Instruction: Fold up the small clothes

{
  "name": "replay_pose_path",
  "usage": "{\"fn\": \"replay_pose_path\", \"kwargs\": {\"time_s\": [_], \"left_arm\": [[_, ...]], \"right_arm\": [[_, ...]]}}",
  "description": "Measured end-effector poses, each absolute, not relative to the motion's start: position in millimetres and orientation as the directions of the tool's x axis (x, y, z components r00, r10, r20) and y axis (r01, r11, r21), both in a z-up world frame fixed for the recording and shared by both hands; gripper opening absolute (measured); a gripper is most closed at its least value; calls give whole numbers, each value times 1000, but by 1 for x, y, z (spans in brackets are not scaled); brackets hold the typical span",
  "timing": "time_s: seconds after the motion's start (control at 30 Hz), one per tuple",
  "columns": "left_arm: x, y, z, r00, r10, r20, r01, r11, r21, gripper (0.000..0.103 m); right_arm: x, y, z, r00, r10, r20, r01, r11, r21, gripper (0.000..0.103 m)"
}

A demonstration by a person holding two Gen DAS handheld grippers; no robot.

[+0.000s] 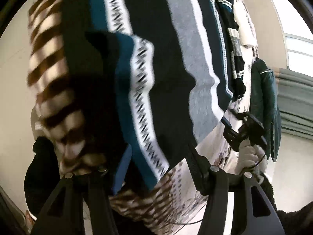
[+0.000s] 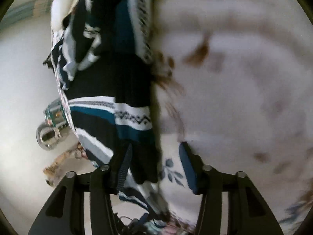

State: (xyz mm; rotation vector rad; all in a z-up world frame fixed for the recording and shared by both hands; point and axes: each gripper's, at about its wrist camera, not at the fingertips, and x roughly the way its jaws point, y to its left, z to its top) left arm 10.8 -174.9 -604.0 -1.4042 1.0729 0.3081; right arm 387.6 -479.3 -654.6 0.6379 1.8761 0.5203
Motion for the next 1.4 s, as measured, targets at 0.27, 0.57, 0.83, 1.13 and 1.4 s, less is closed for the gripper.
{"fn": "replay_pose_path", "kwargs": {"time_s": [0.27,0.57,0.83,1.13,1.4], "left_arm": [[13,-171,-601,534,-392,-749,-731,231,-642,54],[5,-165,-622,539,-384,-750,-761,159,-629,54],[5,-143,-611,564,-239,-790,-785,142,-603,0],[-1,-140,-609,571,-302,-763,-769,129,-626,60],[-6,-154,-612,556,-229,-799,-808,77,-584,64]], "right_arm": [[379,-497,-628,-257,528,-809,92,847,524,2],[367,-476,-621,-375,465,-802,-24,860,510,10],[318,-484,-636,-426,491,-760,62,854,517,41],[302,-482,-642,-421,524,-741,106,839,533,41],[305,-485,-641,-426,509,-748,93,847,523,41]]}}
